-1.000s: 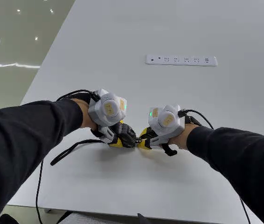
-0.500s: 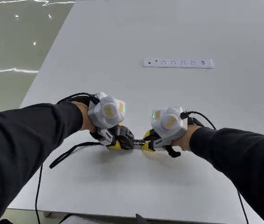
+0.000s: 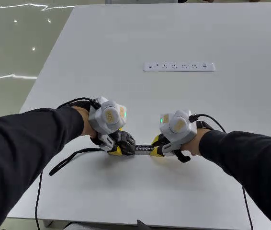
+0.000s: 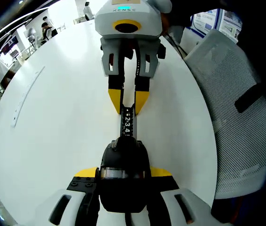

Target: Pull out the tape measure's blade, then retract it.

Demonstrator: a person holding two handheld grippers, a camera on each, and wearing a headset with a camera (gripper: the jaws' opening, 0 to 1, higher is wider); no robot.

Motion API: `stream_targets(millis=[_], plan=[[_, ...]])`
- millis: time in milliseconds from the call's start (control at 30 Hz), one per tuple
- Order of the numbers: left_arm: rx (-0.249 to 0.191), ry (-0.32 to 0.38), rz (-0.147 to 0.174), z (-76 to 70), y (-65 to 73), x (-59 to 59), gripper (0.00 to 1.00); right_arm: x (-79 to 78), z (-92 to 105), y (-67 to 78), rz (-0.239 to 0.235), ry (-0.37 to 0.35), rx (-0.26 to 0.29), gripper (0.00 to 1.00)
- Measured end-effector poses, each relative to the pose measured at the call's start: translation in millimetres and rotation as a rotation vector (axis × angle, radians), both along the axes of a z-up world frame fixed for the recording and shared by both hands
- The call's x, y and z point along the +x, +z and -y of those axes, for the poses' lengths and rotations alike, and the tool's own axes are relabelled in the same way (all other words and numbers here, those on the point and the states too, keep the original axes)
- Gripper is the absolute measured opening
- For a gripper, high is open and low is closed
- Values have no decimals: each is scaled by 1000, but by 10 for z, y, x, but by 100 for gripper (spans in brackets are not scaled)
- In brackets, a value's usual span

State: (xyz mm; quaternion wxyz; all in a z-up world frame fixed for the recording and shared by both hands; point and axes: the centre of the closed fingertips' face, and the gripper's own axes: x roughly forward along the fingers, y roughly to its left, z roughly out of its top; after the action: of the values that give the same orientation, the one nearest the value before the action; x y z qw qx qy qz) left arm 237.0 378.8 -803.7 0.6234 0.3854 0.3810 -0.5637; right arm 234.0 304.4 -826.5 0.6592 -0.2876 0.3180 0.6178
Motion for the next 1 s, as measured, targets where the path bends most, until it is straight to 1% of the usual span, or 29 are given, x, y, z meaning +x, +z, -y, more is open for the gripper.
stream_targets(millis=[100, 400, 1000], plan=[[-1, 4, 0, 2, 2, 0, 35, 16, 59, 1, -3, -7, -3, 10], [2, 4, -2, -3, -1, 3, 35, -16, 254, -6, -5, -15, -26, 10], [5, 4, -5, -6, -6, 6, 35, -16, 441, -12, -4, -25, -37, 10]])
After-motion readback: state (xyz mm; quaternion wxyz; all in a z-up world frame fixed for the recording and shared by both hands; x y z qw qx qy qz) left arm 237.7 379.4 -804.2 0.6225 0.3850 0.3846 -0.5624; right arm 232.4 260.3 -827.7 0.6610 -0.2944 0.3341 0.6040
